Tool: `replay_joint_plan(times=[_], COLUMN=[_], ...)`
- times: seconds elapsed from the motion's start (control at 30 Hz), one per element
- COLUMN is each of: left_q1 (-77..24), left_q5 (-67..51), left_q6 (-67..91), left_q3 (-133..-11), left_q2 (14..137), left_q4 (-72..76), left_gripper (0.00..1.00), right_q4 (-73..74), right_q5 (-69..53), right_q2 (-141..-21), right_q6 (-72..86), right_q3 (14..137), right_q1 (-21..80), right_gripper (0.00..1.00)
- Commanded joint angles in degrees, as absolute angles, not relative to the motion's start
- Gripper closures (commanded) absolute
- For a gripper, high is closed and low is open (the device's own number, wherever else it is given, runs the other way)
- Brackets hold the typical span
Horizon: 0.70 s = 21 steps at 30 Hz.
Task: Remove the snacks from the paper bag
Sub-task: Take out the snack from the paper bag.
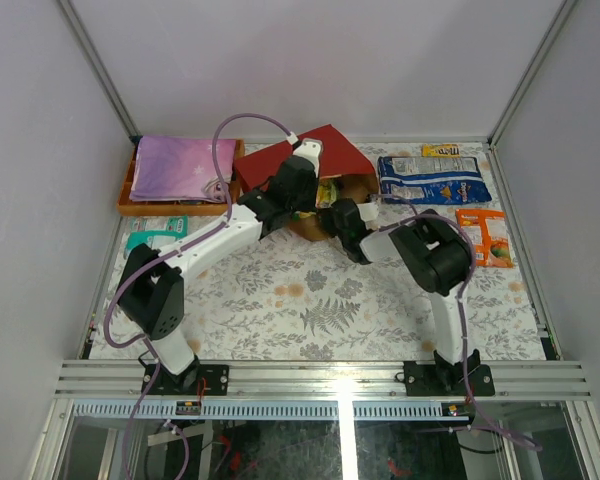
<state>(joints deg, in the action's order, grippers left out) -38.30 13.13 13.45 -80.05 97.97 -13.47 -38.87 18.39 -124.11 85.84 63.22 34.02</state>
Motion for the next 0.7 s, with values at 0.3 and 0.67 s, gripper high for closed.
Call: replay_joint_plan(times=[0.3,0.67], left_q1=[-36.25,-35.60], left_q5=[15.72,13.06], left_q6=[16.62,19.67], left_q3=[-86.04,-86.32], left_q2=[98.99,98.72], left_q4=[-16.04,-20.41], left_gripper=[1.00,0.92], right_q4=[-33.76,-1.69], right_q5=[2.06,-25.93], right_q2=[-88.90,-70.53], right_q6=[55.24,30.96], right_q3=[42.67,44.30], right_q1=[33.13,33.86], right_gripper=[1.00,1.00])
